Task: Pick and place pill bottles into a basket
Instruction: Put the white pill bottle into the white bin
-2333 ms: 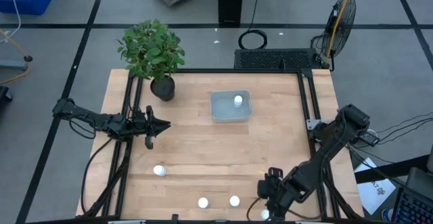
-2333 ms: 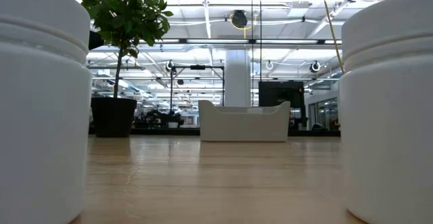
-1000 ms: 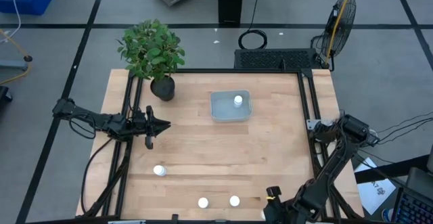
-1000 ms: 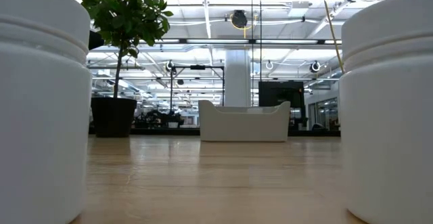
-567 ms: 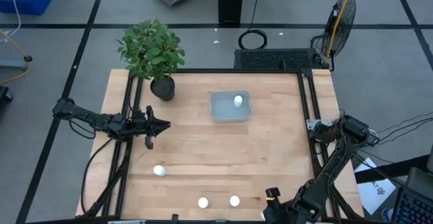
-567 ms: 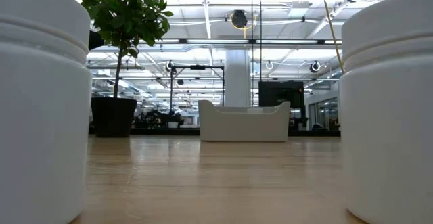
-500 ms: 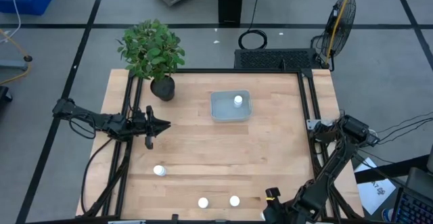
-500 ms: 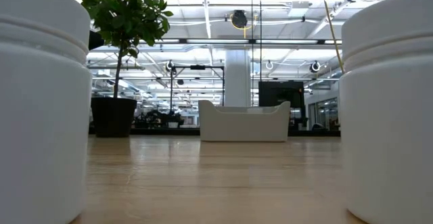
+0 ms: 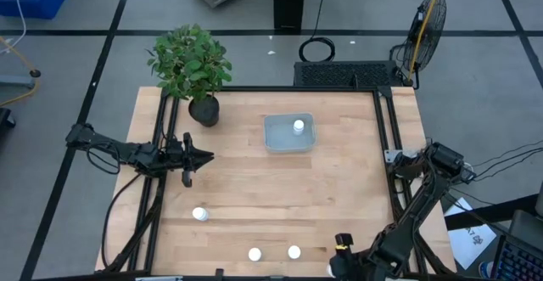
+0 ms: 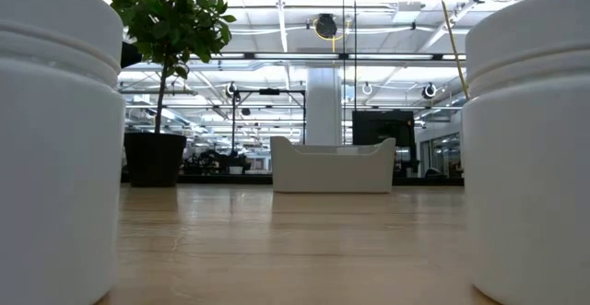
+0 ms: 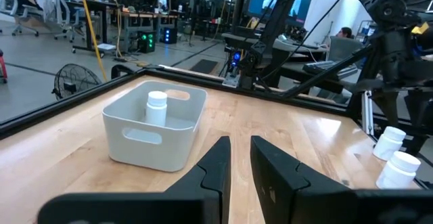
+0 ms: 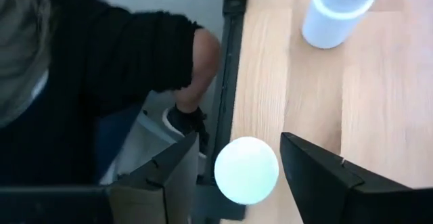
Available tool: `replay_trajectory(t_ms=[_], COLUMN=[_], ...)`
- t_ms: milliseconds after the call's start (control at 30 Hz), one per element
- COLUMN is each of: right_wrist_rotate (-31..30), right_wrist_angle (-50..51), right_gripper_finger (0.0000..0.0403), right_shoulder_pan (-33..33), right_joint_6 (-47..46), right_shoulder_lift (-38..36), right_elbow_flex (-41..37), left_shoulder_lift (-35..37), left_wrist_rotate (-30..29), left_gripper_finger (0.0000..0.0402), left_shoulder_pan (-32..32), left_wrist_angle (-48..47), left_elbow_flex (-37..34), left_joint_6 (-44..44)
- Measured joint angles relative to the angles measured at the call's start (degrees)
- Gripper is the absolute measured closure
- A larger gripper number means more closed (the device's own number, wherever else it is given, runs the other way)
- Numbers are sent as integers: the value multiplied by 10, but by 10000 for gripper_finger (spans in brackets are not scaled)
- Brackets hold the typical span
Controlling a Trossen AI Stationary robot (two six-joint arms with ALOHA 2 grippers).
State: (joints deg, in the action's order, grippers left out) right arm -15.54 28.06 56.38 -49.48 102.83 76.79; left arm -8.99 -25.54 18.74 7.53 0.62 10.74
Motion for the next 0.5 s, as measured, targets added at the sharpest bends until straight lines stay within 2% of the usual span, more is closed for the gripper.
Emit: replay_trajectory(t_ms=[100, 200, 267, 500], right_wrist_rotate=[-23, -15, -9, -29], right_wrist_angle=[18, 65, 90, 43], right_gripper_finger=[202, 191, 174, 96], right_shoulder_pan=[0, 0, 0, 15], right_joint_6=[-10, -66, -91, -81], right_shoulder_lift=[1, 5, 5, 5], right_elbow_flex=[0, 0, -1, 0], left_shoulder_lift=[0, 0, 0, 0], left_wrist_rotate=[0, 0, 0, 0], left_gripper_finger=[341, 341, 341, 341], left_shoulder_pan=[0, 0, 0, 0], left_wrist_angle=[0, 0, 0, 0], left_elbow_flex=[0, 0, 0, 0], left_joint_6=[0, 0, 0, 0])
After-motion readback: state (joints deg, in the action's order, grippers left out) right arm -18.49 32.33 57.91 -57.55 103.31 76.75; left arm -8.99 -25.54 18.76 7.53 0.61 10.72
